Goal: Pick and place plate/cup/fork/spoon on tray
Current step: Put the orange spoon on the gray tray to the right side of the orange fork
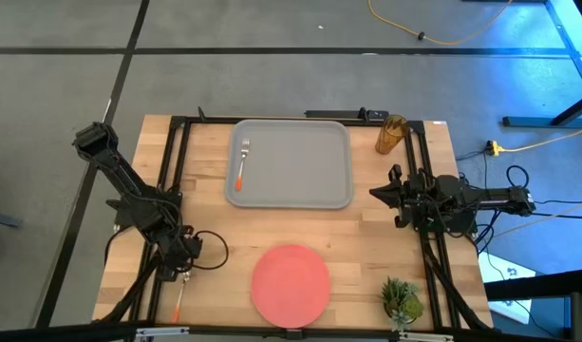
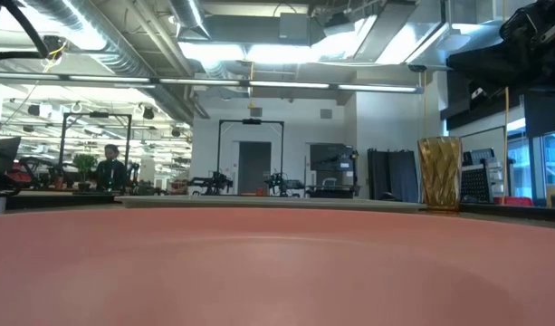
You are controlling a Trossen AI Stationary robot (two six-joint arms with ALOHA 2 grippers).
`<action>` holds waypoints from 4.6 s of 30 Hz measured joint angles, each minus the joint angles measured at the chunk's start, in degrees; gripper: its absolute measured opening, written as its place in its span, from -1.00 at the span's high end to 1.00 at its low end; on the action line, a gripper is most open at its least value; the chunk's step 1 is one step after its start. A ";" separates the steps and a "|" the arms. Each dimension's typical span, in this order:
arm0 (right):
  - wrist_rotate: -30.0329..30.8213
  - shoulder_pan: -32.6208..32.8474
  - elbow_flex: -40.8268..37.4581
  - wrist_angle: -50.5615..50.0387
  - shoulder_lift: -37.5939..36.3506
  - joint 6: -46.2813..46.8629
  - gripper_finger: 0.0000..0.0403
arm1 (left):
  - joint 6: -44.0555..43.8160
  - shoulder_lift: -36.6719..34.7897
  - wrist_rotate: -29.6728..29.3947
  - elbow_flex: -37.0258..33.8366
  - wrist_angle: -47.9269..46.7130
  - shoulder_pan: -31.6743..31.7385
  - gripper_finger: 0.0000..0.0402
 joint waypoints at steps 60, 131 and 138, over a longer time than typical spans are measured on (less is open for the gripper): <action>0.12 -0.02 0.00 0.00 -0.02 -0.25 0.94 | 12.52 -0.01 1.79 0.52 -0.92 17.77 0.94; 2.54 -0.02 0.00 -0.04 0.00 -0.09 0.94 | 13.51 -0.01 3.56 -1.29 3.75 19.87 0.78; 2.56 -0.01 0.00 -0.46 -0.02 -0.07 0.94 | 13.57 -0.01 4.15 -1.29 5.33 19.87 0.78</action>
